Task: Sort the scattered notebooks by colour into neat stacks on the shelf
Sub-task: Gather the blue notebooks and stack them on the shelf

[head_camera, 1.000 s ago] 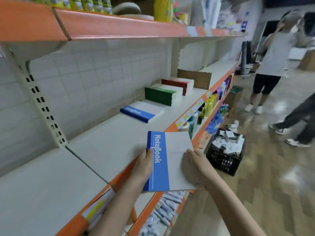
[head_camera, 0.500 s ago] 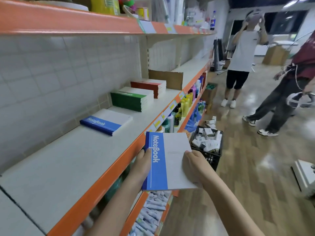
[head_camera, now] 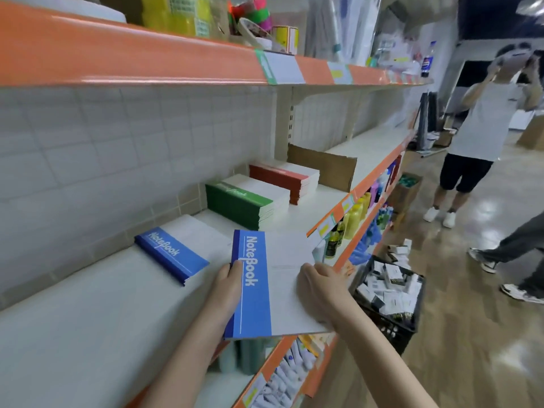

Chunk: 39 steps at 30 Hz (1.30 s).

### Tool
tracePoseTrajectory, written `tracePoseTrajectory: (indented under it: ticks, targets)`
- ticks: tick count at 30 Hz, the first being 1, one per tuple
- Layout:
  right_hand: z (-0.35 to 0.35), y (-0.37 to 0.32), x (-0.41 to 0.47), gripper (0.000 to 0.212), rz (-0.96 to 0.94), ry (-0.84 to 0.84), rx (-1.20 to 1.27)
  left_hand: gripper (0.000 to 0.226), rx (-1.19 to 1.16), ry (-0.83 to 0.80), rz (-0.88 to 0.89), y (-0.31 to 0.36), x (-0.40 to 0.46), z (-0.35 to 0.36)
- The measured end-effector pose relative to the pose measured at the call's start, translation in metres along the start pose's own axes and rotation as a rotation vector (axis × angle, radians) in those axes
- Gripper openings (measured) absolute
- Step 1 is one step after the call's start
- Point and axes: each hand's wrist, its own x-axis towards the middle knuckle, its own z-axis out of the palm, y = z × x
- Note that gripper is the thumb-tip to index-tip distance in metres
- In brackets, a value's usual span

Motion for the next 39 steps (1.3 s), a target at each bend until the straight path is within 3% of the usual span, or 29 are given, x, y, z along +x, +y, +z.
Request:
tracePoseTrajectory:
  ticks: [10, 18, 24, 31, 39]
  targets:
    - [0.056, -0.040, 0.065, 0.027, -0.144, -0.304, -0.019, 0.017, -0.124, 0.308, -0.056, 0.004, 0.030, -0.049]
    - [0.095, -0.065, 0.122, 0.026, -0.266, -0.549, -0.065, 0.019, -0.200, 0.493, -0.042, 0.008, 0.038, -0.069]
    - [0.112, -0.075, 0.162, 0.028, -0.360, -0.659, -0.133, 0.030, -0.067, 0.610, -0.071, 0.008, 0.057, -0.075]
    - [0.131, -0.085, 0.191, 0.031, -0.576, -0.590, -0.297, 0.018, 0.163, 0.763, -0.043, 0.011, 0.086, -0.081]
    - [0.152, -0.094, 0.204, 0.029, -0.687, -0.586, -0.474, 0.026, 0.548, 0.935, -0.160, 0.012, 0.107, -0.080]
